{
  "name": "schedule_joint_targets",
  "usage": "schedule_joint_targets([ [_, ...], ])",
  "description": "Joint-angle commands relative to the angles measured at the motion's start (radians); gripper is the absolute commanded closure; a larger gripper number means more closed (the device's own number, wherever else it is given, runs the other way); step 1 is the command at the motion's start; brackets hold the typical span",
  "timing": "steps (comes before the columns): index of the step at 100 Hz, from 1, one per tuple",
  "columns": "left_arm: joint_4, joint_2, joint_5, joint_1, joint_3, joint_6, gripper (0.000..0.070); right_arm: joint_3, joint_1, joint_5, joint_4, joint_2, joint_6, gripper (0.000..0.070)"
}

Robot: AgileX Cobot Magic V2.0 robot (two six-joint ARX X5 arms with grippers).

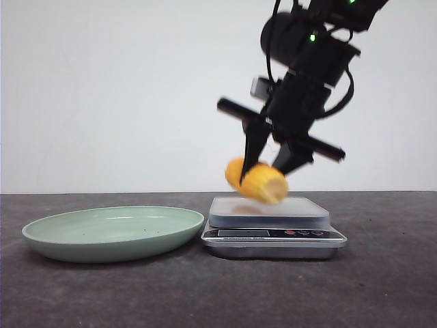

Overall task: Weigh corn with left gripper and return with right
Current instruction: 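Lower the right gripper onto the corn on the scale and grasp it, then carry the corn with the right gripper back over the green plate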

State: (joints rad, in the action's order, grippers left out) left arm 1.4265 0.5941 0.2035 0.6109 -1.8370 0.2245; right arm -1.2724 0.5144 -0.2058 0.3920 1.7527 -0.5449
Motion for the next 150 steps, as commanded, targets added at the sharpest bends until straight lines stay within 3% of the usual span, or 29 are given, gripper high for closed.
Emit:
schedule_joint_targets([
  [1,0.056,0.000,-0.003,0.004,-0.017,-0.007,0.0697,-0.104,0.012,0.000,-0.089,-0.082,0.054,0.0694],
  [24,0.056,0.000,0.018,0.004,-0.017,-0.016,0.0697,-0.372,0.097,0.057,-0.145,-0.152,0.194,0.0694],
  [40,0.056,0.000,0.018,0.004,-0.014,-0.032,0.0697,-0.412,0.148,0.060,-0.148,-0.151,0.194,0.0694],
  [58,0.056,0.000,0.041,0.004,-0.013,-0.032,0.0697,-0.412,0.211,0.076,-0.030,-0.088,0.189,0.0694],
  [80,0.056,0.000,0.040,0.004,-0.013,-0.029,0.0697,-0.412,0.260,0.072,0.103,0.107,0.076,0.0694],
  [105,0.056,0.000,0.040,0.004,-0.013,-0.021,0.0697,-0.411,0.290,0.023,0.118,0.322,-0.156,0.0694],
  [128,0.056,0.000,0.039,0.004,-0.013,0.016,0.0697,-0.412,0.302,0.021,0.119,0.385,-0.202,0.0690],
  [134,0.056,0.000,0.039,0.004,-0.013,0.026,0.0697,-0.411,0.307,0.020,0.119,0.385,-0.203,0.0587],
  [145,0.056,0.000,0.039,0.004,-0.013,0.027,0.0697,-0.412,0.309,-0.006,0.117,0.385,-0.202,0.0162],
  [150,0.056,0.000,0.039,0.004,-0.013,0.027,0.0697,-0.412,0.309,-0.016,0.111,0.385,-0.201,0.0028],
])
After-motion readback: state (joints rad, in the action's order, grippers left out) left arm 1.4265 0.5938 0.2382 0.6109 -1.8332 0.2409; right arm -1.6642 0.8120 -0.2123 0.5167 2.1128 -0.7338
